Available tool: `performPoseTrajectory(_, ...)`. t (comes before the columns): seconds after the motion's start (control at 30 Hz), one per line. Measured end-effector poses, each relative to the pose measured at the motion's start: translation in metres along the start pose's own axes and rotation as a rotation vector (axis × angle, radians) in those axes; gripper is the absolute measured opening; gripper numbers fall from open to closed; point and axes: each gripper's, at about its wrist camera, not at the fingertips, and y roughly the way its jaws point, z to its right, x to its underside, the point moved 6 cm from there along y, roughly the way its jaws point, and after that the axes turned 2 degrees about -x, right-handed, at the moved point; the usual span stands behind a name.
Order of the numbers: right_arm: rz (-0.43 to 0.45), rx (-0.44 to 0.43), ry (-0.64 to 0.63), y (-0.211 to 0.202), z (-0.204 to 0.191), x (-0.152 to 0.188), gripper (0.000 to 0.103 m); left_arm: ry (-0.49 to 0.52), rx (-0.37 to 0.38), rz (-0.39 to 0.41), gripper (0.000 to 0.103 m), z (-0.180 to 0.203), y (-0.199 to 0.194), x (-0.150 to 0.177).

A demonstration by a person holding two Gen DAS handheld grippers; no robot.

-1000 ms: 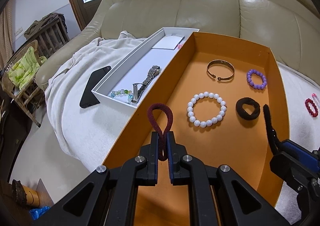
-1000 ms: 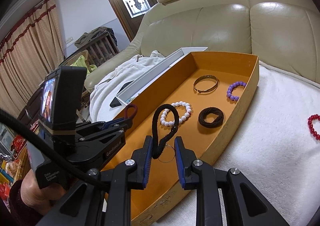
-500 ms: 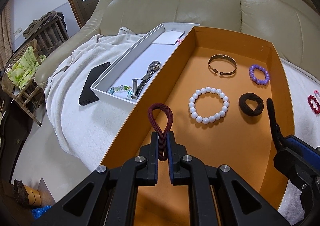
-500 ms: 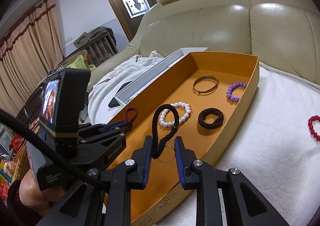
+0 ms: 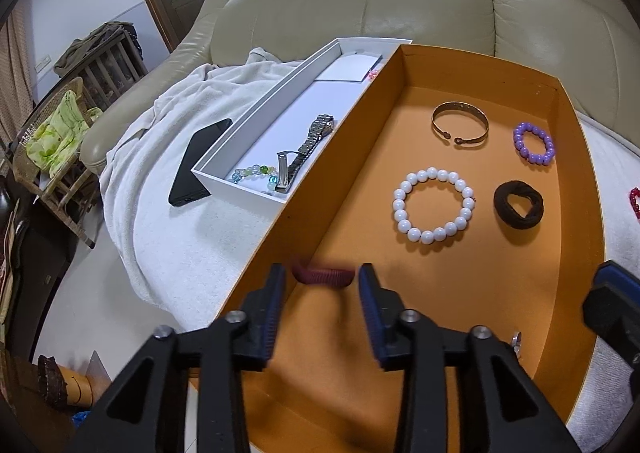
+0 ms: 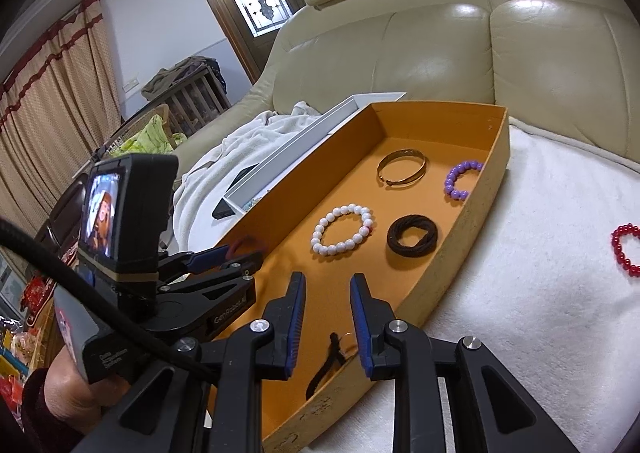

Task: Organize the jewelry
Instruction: 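Open the left gripper over the box while the right releases the black hair tie, then move both grippers back over the bracelets on the towel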

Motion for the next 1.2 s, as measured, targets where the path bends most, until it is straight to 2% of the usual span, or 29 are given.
performPoseTrajectory(0.07,0.007,0.007,0.002,-0.004,0.003,-0.001,0.026,0.000,-0.006,0.004,0.046,0.000,-0.001,-0.001)
performPoseTrajectory(0.3,0.025,0.037,0.020,-0.023,0.019,-0.003,0.026,0.003,-0.014,0.026,0.053,0.007,-0.007,-0.005)
performPoseTrajectory(0.53,0.040,0.096,0.060,-0.050,0.047,-0.003,0.026,-0.003,0.000,0.092,0.058,0.023,-0.023,-0.015)
performPoseTrajectory(0.63,0.053,0.125,0.084,-0.064,0.061,-0.004,0.026,0.000,0.000,0.115,0.065,0.032,-0.031,-0.019)
performPoseTrajectory(0.77,0.078,0.158,0.114,-0.081,0.077,-0.006,0.026,0.002,0.019,0.161,0.066,0.045,-0.043,-0.025)
performPoseTrajectory(1.0,0.116,0.213,0.182,-0.110,0.110,-0.015,0.026,-0.033,0.146,0.263,0.073,0.068,-0.071,-0.033)
performPoseTrajectory(1.07,0.124,0.233,0.200,-0.117,0.120,-0.017,0.026,-0.017,0.196,0.302,0.075,0.081,-0.081,-0.035)
performPoseTrajectory(1.2,0.146,0.273,0.245,-0.137,0.147,-0.021,0.026,0.047,0.241,0.362,0.076,0.111,-0.099,-0.033)
